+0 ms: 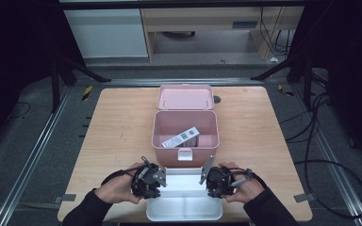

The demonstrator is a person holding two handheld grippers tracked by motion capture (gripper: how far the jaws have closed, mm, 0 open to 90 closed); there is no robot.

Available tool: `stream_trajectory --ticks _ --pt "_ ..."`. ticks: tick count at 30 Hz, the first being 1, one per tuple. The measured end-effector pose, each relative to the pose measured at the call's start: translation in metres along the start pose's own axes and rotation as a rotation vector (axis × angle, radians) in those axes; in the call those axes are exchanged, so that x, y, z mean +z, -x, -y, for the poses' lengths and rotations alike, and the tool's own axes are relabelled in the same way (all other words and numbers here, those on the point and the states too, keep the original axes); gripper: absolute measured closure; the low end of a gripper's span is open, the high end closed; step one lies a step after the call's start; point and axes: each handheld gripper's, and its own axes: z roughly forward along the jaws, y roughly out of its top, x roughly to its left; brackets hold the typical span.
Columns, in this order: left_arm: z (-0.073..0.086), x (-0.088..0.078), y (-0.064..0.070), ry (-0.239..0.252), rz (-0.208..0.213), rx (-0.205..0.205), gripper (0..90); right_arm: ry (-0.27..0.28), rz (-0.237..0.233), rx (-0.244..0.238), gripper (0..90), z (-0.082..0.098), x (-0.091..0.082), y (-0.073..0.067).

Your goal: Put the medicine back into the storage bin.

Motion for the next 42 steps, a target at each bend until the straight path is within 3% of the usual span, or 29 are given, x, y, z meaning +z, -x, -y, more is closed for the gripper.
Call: stream_trajectory --ticks 7,12,18,23,29,37,42 --pt "-0.011 -0.047 0.011 0.015 -0.040 0.025 88.0 0.067 0.000 -0.001 85.1 -0.005 -0.045 -0.007" --pt "-0.018 -0.074 -0.001 0.033 -0.063 0.038 88.5 0.108 0.026 -0.009 84.8 -0.011 -0.068 0.003" --pt "-0.026 -0.099 -0.031 0.061 -0.089 0.052 88.5 0.146 0.073 -0.016 84.7 -0.020 -0.096 0.028" --pt "-0.033 -0.113 -0.064 0.065 -0.107 0.062 88.2 0.186 0.100 -0.028 85.1 -0.026 -0.110 0.055" --pt "-0.039 -0.117 -0.103 0.072 -0.098 0.081 88.3 0.204 0.114 -0.024 85.1 -0.031 -0.114 0.087" --pt "-0.046 -0.119 -0.138 0.075 -0.101 0.070 88.4 0.205 0.133 -0.008 84.4 -0.035 -0.118 0.125" --pt "-0.049 -0.111 -0.160 0.043 -0.092 0.068 88.3 0.192 0.148 0.000 84.1 -0.039 -0.112 0.143"
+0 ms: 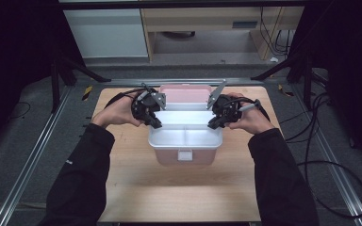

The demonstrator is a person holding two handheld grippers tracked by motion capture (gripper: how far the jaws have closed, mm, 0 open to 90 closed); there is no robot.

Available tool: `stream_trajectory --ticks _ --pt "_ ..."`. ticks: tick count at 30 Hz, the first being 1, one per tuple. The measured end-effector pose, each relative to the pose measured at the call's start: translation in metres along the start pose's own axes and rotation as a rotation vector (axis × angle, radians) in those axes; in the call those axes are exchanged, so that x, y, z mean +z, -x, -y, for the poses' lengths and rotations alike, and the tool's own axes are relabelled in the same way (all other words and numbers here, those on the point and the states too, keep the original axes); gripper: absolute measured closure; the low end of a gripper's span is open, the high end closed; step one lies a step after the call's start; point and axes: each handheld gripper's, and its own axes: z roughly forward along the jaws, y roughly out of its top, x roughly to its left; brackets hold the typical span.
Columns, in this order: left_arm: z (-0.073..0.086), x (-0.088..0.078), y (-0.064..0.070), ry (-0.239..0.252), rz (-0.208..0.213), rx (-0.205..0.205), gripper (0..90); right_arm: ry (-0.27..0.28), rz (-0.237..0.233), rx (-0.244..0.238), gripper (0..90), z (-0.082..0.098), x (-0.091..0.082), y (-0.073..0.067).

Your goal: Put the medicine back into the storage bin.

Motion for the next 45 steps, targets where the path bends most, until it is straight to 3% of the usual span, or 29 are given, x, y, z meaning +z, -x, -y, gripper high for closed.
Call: stream_trajectory --ticks 6,13,21,24,28,33,35,38,42,45 --pt "0.000 0.014 -0.018 -0.023 0.008 -0.007 87.9 -0.012 0.008 0.019 83.9 0.003 0.015 0.016" --pt "0.003 0.036 -0.026 -0.061 0.014 -0.015 87.3 -0.063 0.013 0.029 84.1 0.004 0.034 0.019" --pt "0.006 0.047 -0.016 -0.068 0.028 -0.021 87.9 -0.063 0.009 0.048 82.5 0.012 0.047 0.014" --pt "0.010 0.050 -0.011 -0.056 0.042 -0.028 87.8 -0.042 0.010 0.046 81.7 0.017 0.049 0.008" --pt "0.013 0.052 -0.003 -0.044 0.044 -0.034 87.4 -0.059 0.016 0.028 82.1 0.016 0.048 -0.003" --pt "0.016 0.047 0.004 -0.025 0.001 -0.059 85.0 -0.067 0.046 0.037 77.1 0.014 0.048 -0.008" --pt "0.017 0.035 0.008 0.033 -0.030 -0.069 81.3 -0.038 0.059 0.051 72.4 0.013 0.045 -0.010" --pt "0.020 0.018 0.015 0.089 -0.094 -0.112 74.6 0.080 0.094 0.085 63.4 0.013 0.030 -0.014" --pt "0.035 0.003 0.020 0.234 -0.165 -0.276 64.4 0.175 0.155 0.140 57.2 0.016 0.017 -0.020" --pt "0.047 0.003 0.021 0.284 -0.208 -0.359 56.4 0.208 0.193 0.197 53.8 0.021 0.012 -0.021"
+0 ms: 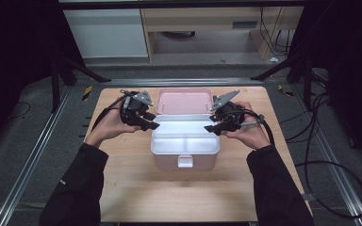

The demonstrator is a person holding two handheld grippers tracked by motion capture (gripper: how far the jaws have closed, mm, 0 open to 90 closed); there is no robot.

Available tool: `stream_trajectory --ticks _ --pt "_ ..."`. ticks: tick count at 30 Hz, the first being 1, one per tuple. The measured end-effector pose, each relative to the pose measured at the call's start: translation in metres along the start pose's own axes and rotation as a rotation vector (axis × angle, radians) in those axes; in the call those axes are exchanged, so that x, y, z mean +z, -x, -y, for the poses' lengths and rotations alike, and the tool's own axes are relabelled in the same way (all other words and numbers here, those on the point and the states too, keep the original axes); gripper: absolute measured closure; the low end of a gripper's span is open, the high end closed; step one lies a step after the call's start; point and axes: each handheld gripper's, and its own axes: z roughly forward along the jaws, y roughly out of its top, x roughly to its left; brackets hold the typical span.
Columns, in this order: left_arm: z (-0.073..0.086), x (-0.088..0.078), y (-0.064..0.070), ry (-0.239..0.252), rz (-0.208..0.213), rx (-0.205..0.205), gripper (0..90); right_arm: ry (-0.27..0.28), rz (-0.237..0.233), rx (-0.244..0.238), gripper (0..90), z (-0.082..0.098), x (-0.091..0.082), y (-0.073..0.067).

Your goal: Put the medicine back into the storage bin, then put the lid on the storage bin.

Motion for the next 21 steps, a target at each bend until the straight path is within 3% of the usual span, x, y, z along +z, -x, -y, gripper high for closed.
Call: stream_trajectory --ticks 3,6,11,17,20,21 --pt "0.011 0.002 -0.006 0.043 -0.044 -0.087 52.1 0.001 0.051 0.089 49.6 0.010 -0.003 0.007" --pt "0.018 0.006 -0.014 0.109 -0.079 -0.175 48.8 -0.012 0.089 0.138 48.8 0.018 -0.004 0.015" --pt "0.022 0.011 -0.028 0.188 -0.150 -0.282 45.4 0.031 0.128 0.260 48.6 0.030 -0.005 0.033" --pt "0.021 0.019 -0.041 0.255 -0.193 -0.345 42.0 0.166 0.180 0.332 50.1 0.037 -0.004 0.047" --pt "0.018 0.024 -0.048 0.278 -0.216 -0.376 41.4 0.229 0.185 0.363 45.7 0.036 -0.002 0.052" --pt "0.018 0.025 -0.050 0.293 -0.216 -0.385 41.5 0.274 0.205 0.360 45.5 0.035 -0.001 0.054"
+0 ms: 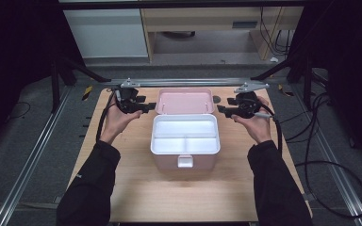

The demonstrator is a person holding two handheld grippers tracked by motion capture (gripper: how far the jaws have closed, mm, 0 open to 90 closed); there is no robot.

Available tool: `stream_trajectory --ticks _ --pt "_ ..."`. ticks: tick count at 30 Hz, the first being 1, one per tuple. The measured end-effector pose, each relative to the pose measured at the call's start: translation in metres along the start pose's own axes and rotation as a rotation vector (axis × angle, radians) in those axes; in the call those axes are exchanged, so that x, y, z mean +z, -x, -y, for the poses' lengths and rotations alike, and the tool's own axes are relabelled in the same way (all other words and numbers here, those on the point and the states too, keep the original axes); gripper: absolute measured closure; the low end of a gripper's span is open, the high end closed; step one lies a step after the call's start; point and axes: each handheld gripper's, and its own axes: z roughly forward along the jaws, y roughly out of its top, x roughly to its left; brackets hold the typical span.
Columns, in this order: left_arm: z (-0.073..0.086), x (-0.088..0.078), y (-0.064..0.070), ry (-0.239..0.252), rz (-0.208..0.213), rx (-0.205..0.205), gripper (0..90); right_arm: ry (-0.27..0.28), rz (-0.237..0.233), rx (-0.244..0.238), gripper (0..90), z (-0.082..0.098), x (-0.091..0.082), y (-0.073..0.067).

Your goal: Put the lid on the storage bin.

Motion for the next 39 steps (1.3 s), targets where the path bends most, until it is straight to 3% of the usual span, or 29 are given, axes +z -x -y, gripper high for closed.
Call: stream_trajectory --ticks 3,4,6,11,13,14,21,27,31,39 --pt "-0.001 0.009 -0.005 0.022 0.001 -0.040 41.5 0.045 0.036 -0.001 46.8 -0.006 0.004 0.002" --pt "-0.002 0.011 -0.006 0.012 -0.008 -0.038 41.4 0.054 0.025 0.012 49.9 -0.009 0.005 0.004" --pt "-0.004 0.018 -0.009 0.008 -0.029 -0.029 41.1 0.051 0.034 0.030 49.8 -0.014 0.009 0.008" --pt "-0.007 0.032 -0.013 0.016 -0.031 -0.057 40.3 0.065 0.083 0.054 49.9 -0.020 0.022 0.018" --pt "-0.006 0.037 -0.014 0.014 -0.040 -0.053 40.4 0.044 0.112 0.052 49.3 -0.019 0.030 0.024" --pt "-0.006 0.040 -0.015 0.012 -0.041 -0.053 40.7 0.033 0.111 0.072 49.0 -0.018 0.035 0.026" --pt "0.005 0.064 -0.021 -0.050 -0.046 -0.084 42.3 -0.004 0.065 0.138 48.3 -0.007 0.067 0.037" --pt "0.009 0.079 -0.020 -0.081 -0.053 -0.082 42.4 -0.068 0.041 0.151 46.3 0.008 0.087 0.038" --pt "0.012 0.088 -0.019 -0.104 -0.048 -0.078 42.5 -0.079 0.012 0.165 46.2 0.011 0.097 0.037" --pt "0.016 0.096 -0.020 -0.095 -0.009 -0.104 42.8 -0.096 -0.038 0.209 46.0 0.016 0.111 0.034"
